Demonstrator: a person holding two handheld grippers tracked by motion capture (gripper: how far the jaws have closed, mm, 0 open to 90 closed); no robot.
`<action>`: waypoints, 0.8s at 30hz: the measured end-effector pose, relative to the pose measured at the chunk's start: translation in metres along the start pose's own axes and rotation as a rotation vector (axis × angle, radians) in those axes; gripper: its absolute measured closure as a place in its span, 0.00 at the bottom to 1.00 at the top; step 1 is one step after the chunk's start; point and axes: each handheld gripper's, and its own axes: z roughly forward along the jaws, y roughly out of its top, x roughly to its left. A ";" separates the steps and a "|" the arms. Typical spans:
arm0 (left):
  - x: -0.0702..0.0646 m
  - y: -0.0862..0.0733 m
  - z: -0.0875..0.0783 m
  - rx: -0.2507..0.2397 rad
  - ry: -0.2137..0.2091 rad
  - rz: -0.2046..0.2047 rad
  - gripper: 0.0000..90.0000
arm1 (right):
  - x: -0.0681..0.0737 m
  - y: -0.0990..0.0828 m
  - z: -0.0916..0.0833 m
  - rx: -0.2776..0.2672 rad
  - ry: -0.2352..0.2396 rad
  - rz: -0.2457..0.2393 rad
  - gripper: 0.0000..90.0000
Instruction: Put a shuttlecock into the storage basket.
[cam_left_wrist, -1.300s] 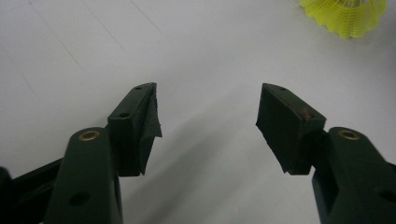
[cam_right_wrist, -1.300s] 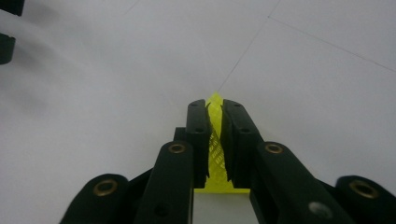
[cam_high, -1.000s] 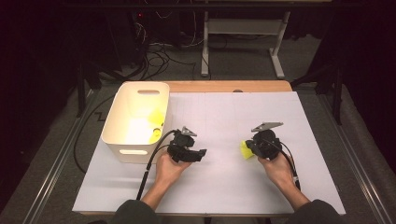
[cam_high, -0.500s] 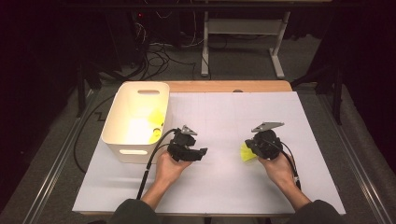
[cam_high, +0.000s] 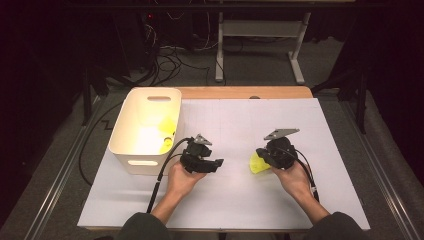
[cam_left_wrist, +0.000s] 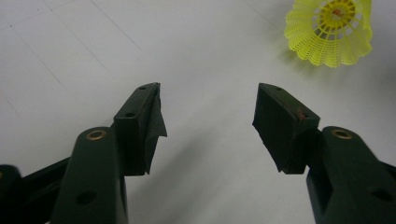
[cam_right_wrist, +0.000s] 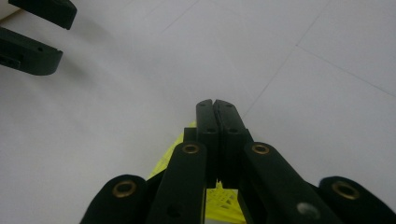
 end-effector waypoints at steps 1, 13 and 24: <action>0.000 0.000 -0.001 0.003 -0.004 0.002 0.47 | 0.001 0.001 0.000 -0.002 0.004 -0.003 1.00; -0.005 0.008 0.000 0.005 -0.036 0.027 0.47 | 0.017 0.010 0.003 -0.020 0.059 -0.028 1.00; -0.008 0.010 0.004 0.016 -0.050 0.040 0.48 | 0.027 0.018 0.009 -0.025 0.097 -0.040 1.00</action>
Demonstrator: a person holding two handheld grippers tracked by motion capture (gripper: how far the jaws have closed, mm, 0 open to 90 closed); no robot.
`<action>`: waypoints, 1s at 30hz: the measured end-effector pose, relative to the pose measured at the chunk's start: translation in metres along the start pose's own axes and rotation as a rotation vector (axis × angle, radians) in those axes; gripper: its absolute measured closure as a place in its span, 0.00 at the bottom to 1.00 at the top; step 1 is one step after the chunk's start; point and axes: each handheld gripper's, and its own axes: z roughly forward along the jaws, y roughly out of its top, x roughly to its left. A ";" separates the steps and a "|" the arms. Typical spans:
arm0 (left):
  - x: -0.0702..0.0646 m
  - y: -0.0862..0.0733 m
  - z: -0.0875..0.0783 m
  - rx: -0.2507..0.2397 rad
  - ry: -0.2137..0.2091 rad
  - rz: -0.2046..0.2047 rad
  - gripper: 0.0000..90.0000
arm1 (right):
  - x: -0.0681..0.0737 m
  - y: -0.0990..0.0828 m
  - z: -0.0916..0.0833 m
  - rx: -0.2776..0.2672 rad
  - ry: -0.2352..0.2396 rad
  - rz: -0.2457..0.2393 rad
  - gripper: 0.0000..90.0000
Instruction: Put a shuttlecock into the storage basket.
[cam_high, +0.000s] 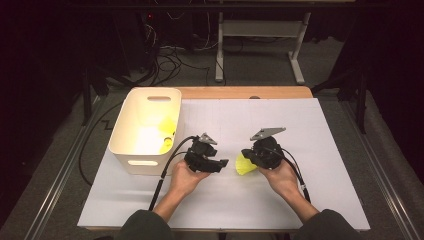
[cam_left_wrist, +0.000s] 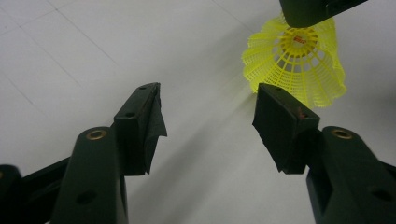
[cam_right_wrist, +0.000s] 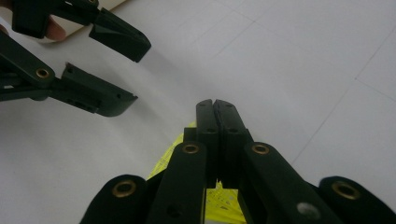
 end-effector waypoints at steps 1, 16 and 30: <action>0.000 0.000 0.000 0.002 -0.005 0.004 0.48 | 0.001 0.001 0.001 -0.001 0.004 -0.001 1.00; 0.001 0.001 0.008 0.011 -0.065 -0.007 0.56 | 0.013 0.008 0.010 -0.016 0.071 -0.010 1.00; -0.005 0.007 0.015 0.048 -0.077 0.023 0.80 | 0.021 0.012 0.012 -0.009 0.065 -0.041 1.00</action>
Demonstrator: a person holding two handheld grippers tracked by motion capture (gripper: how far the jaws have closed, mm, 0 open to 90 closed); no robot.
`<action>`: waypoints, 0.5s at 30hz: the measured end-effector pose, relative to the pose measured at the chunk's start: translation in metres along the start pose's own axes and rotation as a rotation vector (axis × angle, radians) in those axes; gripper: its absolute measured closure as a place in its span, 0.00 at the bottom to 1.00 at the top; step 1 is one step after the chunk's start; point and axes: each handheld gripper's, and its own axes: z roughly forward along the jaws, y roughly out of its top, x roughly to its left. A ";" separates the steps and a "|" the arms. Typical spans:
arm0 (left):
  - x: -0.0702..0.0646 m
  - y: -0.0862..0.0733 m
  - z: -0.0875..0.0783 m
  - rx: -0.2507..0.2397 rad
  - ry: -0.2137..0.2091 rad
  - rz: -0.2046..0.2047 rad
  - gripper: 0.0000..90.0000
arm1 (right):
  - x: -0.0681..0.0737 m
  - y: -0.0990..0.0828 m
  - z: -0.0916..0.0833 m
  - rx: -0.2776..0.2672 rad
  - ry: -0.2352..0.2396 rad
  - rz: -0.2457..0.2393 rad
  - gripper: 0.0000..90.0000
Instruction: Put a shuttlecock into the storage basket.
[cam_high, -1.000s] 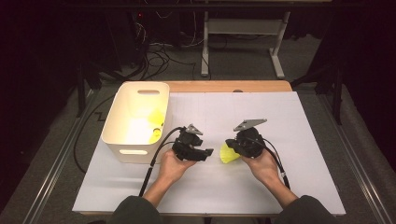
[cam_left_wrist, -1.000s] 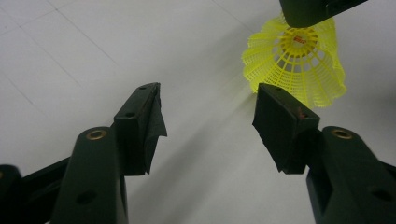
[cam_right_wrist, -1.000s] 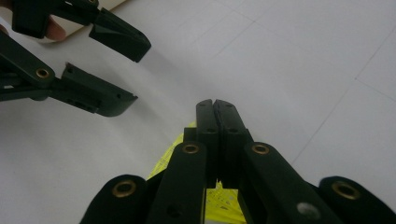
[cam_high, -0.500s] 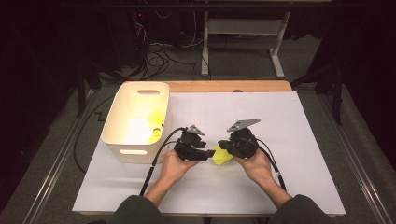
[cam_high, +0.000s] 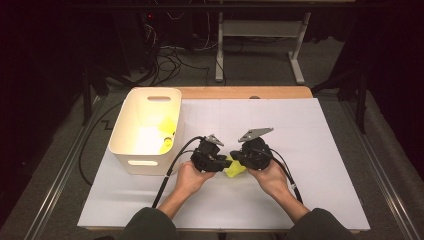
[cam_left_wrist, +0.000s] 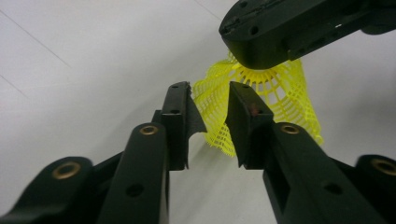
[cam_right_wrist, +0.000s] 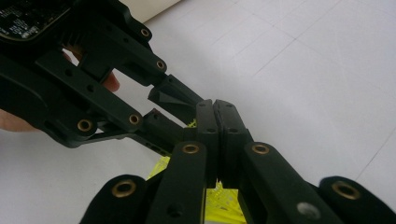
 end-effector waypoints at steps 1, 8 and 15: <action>0.000 0.000 0.000 0.003 0.001 0.002 0.81 | 0.000 0.000 0.000 0.001 -0.001 0.001 1.00; 0.000 0.001 0.001 0.011 0.018 0.009 0.90 | 0.000 -0.001 0.000 0.006 -0.002 0.008 1.00; -0.001 0.000 0.001 0.019 0.028 0.028 0.96 | 0.000 0.000 0.003 0.001 0.003 -0.001 1.00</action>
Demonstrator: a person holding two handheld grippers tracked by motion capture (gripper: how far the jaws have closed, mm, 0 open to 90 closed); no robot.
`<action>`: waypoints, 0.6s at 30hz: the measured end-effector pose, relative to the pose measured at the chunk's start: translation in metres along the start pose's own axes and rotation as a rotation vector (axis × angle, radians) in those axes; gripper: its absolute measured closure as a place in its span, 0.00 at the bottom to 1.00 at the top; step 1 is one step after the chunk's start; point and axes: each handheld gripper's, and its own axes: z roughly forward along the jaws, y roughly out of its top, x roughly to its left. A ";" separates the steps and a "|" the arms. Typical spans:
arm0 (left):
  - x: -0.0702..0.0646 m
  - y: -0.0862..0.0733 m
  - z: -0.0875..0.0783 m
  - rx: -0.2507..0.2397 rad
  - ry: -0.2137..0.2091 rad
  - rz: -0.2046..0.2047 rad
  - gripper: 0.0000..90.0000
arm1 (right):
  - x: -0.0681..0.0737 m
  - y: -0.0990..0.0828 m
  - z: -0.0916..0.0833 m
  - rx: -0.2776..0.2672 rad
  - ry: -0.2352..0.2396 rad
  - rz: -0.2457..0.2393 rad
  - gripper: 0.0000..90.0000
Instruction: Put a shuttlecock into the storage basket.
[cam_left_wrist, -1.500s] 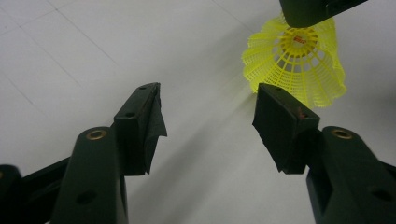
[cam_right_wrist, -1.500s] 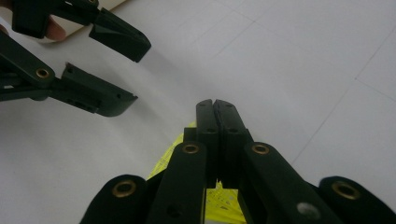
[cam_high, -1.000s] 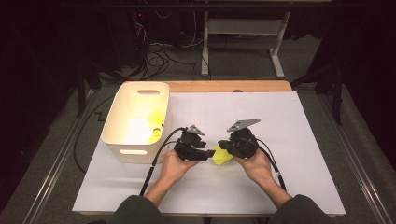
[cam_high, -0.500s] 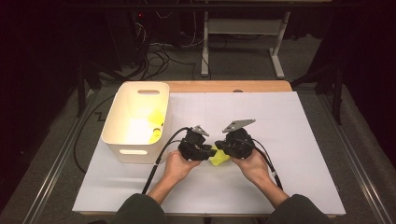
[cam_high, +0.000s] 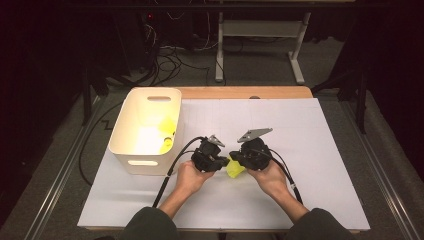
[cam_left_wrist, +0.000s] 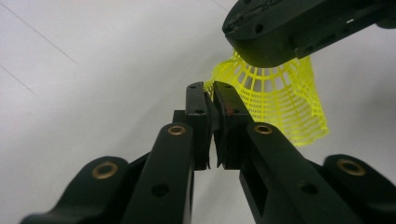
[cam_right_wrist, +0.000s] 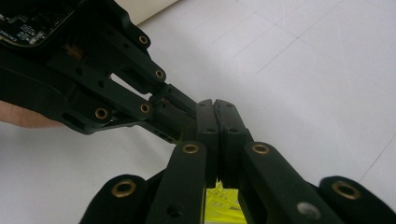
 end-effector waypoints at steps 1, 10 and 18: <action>0.000 0.000 0.000 0.001 -0.001 0.001 0.96 | 0.000 0.000 0.000 -0.001 0.000 0.001 1.00; -0.001 0.000 0.000 0.010 0.002 0.015 0.99 | 0.001 0.000 0.001 -0.001 0.000 -0.003 1.00; 0.001 0.000 -0.002 0.004 -0.007 0.014 1.00 | -0.001 0.000 0.000 -0.009 0.004 0.002 0.99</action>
